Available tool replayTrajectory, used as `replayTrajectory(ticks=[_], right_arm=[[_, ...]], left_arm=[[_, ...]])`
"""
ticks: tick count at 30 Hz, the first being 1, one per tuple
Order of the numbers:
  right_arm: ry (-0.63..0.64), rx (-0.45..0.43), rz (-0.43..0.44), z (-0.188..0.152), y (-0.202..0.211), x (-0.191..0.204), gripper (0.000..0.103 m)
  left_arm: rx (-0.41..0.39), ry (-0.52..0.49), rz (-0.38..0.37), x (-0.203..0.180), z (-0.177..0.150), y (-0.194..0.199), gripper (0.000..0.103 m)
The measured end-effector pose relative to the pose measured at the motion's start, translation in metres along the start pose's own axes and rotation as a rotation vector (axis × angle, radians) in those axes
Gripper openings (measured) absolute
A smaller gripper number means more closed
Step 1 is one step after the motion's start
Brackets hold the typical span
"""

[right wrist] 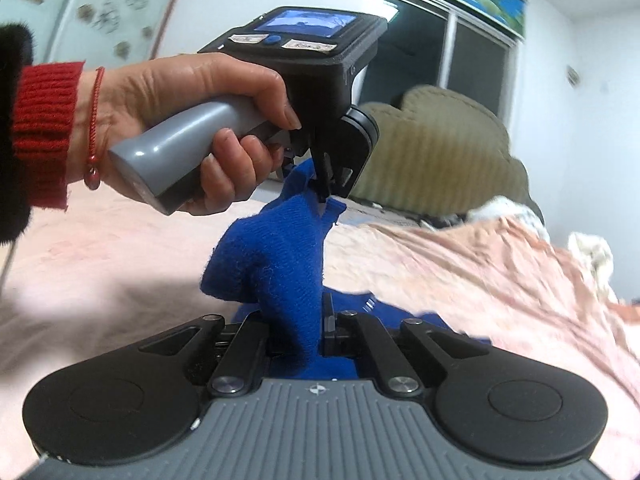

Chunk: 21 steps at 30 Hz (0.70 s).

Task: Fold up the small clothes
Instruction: 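Lift the folded sweater with the right gripper while the left gripper opens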

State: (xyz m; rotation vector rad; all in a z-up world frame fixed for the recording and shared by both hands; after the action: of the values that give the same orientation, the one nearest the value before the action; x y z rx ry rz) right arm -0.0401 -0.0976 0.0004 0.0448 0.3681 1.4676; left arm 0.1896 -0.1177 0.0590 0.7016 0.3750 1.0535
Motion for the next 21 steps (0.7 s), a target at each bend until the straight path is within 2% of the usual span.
replayTrajectory(ticks=[4,10,17,21], right_arm=[[-0.085,0.033,-0.017,-0.013,-0.011,-0.033,0.004],[-0.249,0.092,-0.032,-0.042,-0.006,-0.072,0.004],[-0.406,0.144,-0.043,-0.064,-0.006,-0.108,0.004],[-0.547,0.206,0.006,-0.078,-0.015,-0.125,0.005]], left_arm=[[0.022,-0.065,-0.020,-0.045,0.000,-0.024,0.010],[0.047,-0.133,-0.050,-0.097,-0.008,-0.050,0.010],[0.059,-0.200,-0.076,-0.141,-0.010,-0.072,0.011],[0.072,-0.168,-0.125,-0.146,-0.012,-0.083,0.018]])
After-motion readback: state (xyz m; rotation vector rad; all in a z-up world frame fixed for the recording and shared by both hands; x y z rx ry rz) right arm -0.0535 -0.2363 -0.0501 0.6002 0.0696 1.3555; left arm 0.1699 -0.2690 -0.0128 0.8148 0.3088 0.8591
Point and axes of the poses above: each gripper's, at about its wrist camera, not at the fingertips, and y roughly against the way its jaws point, x to its left, z to its top, the point moved 4 cm from there along -y, roughly the way its jaws point, and after that the axes turned 6 degrees about -z, right-handed, at the moved point
